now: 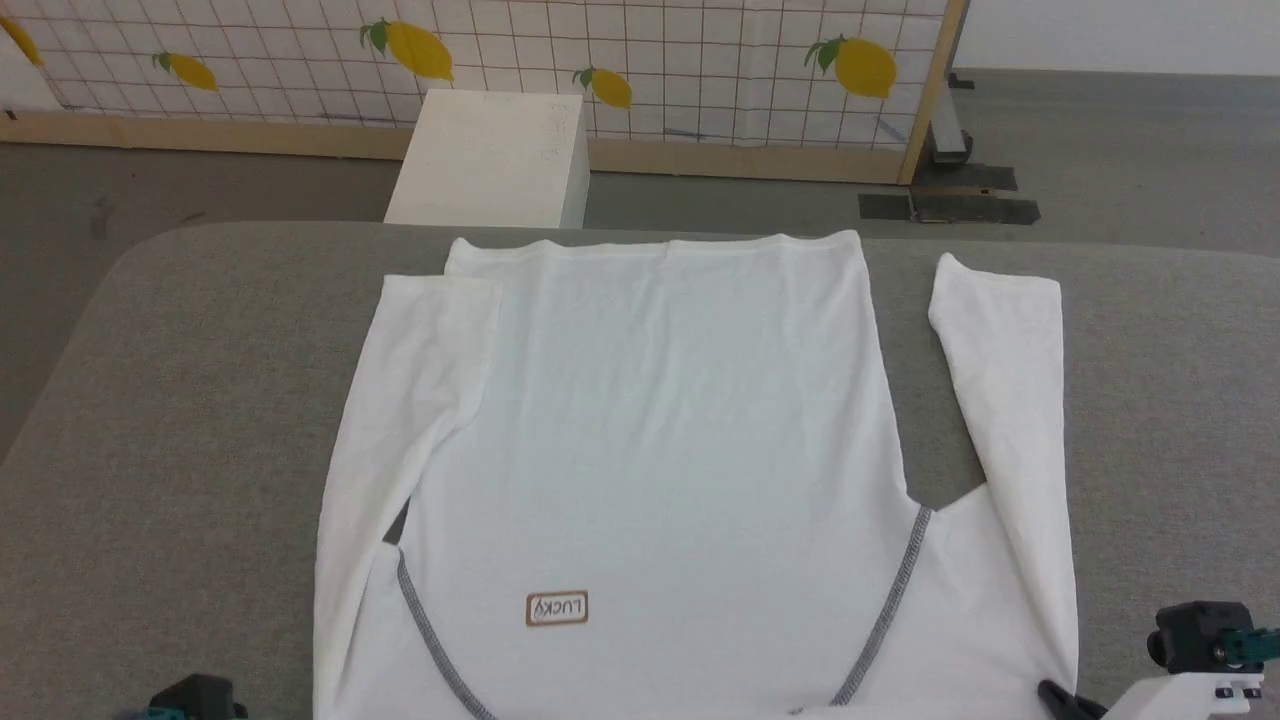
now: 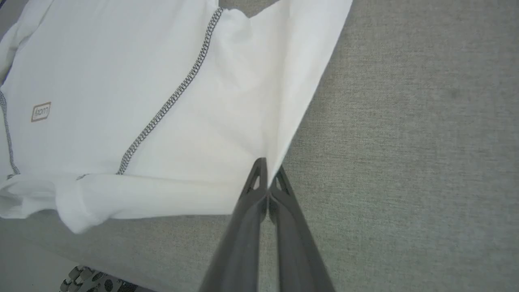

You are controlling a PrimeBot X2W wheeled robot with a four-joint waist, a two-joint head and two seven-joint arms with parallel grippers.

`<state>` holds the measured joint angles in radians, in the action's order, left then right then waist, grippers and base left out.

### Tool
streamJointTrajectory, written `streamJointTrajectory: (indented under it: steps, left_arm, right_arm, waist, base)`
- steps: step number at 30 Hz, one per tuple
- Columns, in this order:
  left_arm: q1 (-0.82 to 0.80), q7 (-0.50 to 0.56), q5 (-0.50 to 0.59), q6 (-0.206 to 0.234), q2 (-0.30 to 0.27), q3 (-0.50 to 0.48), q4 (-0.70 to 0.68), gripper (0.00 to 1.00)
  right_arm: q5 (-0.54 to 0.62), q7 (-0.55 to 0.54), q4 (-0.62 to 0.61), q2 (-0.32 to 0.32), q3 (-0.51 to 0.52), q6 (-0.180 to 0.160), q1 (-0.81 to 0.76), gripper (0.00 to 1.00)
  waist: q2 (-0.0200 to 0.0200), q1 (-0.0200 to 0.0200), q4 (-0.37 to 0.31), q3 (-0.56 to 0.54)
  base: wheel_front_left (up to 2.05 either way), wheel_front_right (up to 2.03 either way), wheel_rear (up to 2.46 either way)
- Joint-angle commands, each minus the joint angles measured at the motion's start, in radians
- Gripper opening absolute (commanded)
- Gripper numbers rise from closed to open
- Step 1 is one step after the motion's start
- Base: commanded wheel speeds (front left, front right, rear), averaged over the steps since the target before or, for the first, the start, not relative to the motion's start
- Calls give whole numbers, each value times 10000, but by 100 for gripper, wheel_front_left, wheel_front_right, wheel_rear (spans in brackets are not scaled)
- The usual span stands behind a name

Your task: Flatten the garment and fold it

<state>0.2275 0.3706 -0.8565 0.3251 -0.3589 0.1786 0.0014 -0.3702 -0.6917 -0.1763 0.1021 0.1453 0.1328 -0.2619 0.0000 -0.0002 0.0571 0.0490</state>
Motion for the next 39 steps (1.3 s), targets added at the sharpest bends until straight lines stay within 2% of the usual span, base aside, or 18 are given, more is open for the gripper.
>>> streamJointTrajectory:
  steps: [1, 5, 9, 10, 11, 12, 13, 19, 23, 27, 32, 35, 39]
  left_arm:
    - [310, 236, -48, 268, -321, -84, -88, 0]
    - [353, 561, 14, 504, -462, 0, -412, 0]
    - [54, 578, 59, 504, -279, 204, -184, 0]
    - [-28, 520, 64, 497, -213, 219, -103, 100]
    - [-83, 482, 66, 494, -170, 227, -40, 100]
    - [-133, 424, 80, 499, -143, 217, 11, 100]
    - [-163, 351, 79, 511, -125, 170, 27, 100]
    - [-190, -201, 254, 769, -468, -494, -433, 100]
    - [-339, -1199, 835, 873, -813, -990, -1189, 100]
    - [-851, -3016, 1602, 517, -876, -1299, -1514, 100]
    - [-1689, -5588, 2796, -353, -921, -1079, -1377, 100]
    - [-2225, -6161, 3386, -677, -858, -986, -1316, 100]
    - [-2870, -6310, 4139, -944, -552, -1079, -1493, 100]
  right_arm:
    - [138, -381, -242, 173, 131, -21, -228, 0]
    - [536, -1507, -645, 323, -37, -21, -485, 0]
    - [966, -1726, -333, 158, -348, -21, -188, 0]
    - [1080, -1684, -173, 107, -419, -21, -95, 0]
    - [1100, -1633, -37, 58, -472, -21, -31, 15]
    - [1128, -1561, 102, 18, -531, -21, 27, 87]
    - [1147, -1487, 175, -10, -550, -21, 62, 100]
    - [872, -1037, -100, -188, 19, -21, 180, 100]
    - [649, -555, -747, -348, 1090, -21, 588, 100]
    - [952, 139, -918, -426, 2060, -21, 1664, 100]
    - [1308, 613, -201, -371, 2611, -21, 3888, 100]
    - [1422, 770, 680, -196, 2771, -21, 5492, 100]
    - [2000, 636, 2166, 252, 2682, -21, 7466, 100]
  waist:
    - [0, 2, 20, 9]
    - [0, 2, -8, 99]
    - [0, 2, -88, 126]
    - [0, 2, -100, 127]
    - [0, 2, -108, 119]
    - [0, 2, -117, 106]
    - [0, 2, -122, 104]
    - [0, 2, -120, 119]
    - [0, 2, -152, 191]
    - [0, 2, -250, 448]
    - [0, 2, -414, 1149]
    - [0, 2, -497, 1725]
    - [0, 2, -530, 2616]
  base:
    - [0, 0, 0]
    - [0, 0, 0]
    - [0, 0, 0]
    - [0, 0, 0]
    - [0, 0, 0]
    - [0, 0, 0]
    - [0, 0, 0]
    - [0, 0, 0]
    - [0, 0, 0]
    - [0, 0, 0]
    - [0, 0, 0]
    - [0, 0, 0]
    - [0, 0, 0]
